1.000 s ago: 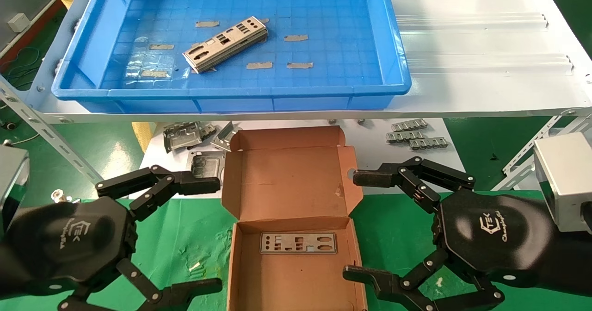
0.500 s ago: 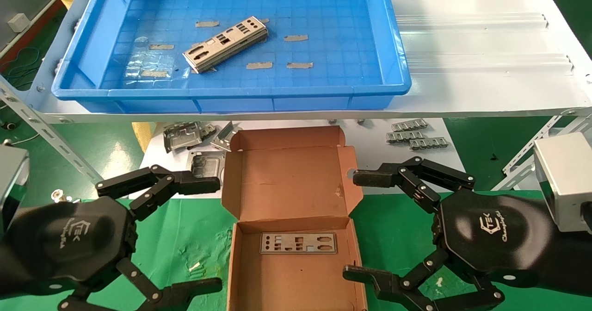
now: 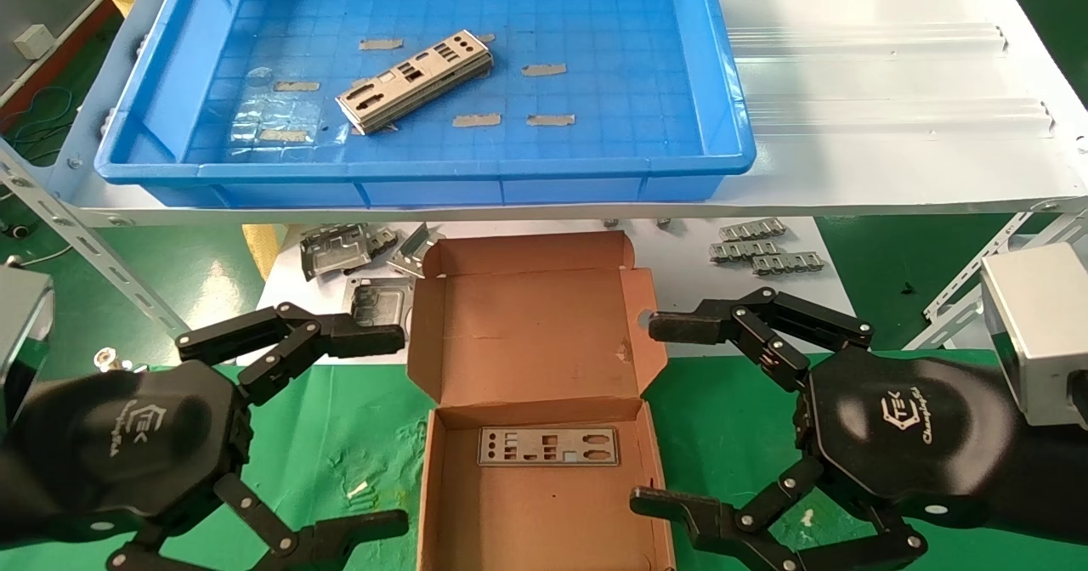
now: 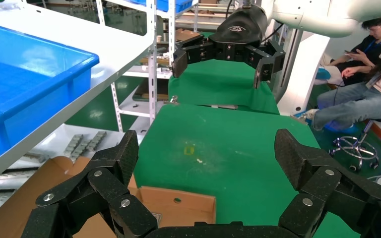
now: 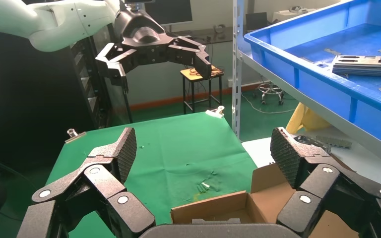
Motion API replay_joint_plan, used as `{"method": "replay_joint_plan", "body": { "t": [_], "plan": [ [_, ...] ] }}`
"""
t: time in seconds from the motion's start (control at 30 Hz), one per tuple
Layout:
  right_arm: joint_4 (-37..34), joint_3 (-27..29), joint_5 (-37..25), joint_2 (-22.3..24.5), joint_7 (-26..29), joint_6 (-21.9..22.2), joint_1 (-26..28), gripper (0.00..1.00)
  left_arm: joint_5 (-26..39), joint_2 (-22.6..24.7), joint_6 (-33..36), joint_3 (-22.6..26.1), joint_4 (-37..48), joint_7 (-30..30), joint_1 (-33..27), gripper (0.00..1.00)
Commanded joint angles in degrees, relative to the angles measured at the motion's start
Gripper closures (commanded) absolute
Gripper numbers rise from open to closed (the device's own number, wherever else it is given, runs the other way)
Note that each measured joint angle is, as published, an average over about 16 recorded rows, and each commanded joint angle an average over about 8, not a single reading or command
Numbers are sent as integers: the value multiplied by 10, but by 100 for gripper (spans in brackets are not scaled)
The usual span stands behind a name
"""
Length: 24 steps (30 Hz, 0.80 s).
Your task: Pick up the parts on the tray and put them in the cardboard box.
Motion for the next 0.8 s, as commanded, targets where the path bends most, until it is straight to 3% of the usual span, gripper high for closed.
{"method": "replay_joint_plan", "body": {
  "t": [0.03,0.8],
  "plan": [
    [0,0,0,0,0,0,0,0,0,0,0,0,0,0,0,0],
    [0,0,0,0,0,0,0,0,0,0,0,0,0,0,0,0]
  ]
}}
